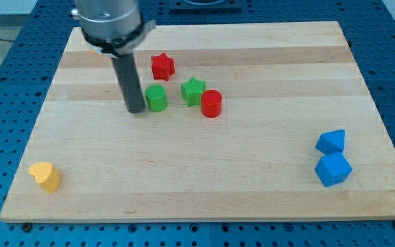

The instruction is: Separate the red circle from the red star

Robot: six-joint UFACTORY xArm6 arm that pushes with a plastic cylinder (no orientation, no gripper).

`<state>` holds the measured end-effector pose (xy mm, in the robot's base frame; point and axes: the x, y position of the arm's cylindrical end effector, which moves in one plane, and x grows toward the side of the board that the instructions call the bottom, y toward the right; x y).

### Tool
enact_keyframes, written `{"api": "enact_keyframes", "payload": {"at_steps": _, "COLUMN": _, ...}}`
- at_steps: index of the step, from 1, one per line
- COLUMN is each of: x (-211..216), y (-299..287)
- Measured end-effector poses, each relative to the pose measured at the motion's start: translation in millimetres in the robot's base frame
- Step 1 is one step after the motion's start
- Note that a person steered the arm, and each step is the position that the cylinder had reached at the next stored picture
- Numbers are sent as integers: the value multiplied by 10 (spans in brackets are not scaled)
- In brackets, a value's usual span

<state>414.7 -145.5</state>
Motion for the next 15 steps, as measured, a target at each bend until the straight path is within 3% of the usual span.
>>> {"api": "enact_keyframes", "payload": {"at_steps": 1, "x": -131, "y": 98}}
{"api": "enact_keyframes", "payload": {"at_steps": 2, "x": 183, "y": 440}}
{"api": "enact_keyframes", "payload": {"at_steps": 6, "x": 322, "y": 506}}
{"api": "enact_keyframes", "payload": {"at_steps": 7, "x": 800, "y": 852}}
{"api": "enact_keyframes", "payload": {"at_steps": 8, "x": 860, "y": 1587}}
{"api": "enact_keyframes", "payload": {"at_steps": 9, "x": 67, "y": 2248}}
{"api": "enact_keyframes", "payload": {"at_steps": 10, "x": -107, "y": 2295}}
{"api": "enact_keyframes", "payload": {"at_steps": 11, "x": -111, "y": 2121}}
{"api": "enact_keyframes", "payload": {"at_steps": 13, "x": 49, "y": 894}}
{"api": "enact_keyframes", "payload": {"at_steps": 14, "x": 417, "y": 534}}
{"api": "enact_keyframes", "payload": {"at_steps": 15, "x": 359, "y": 599}}
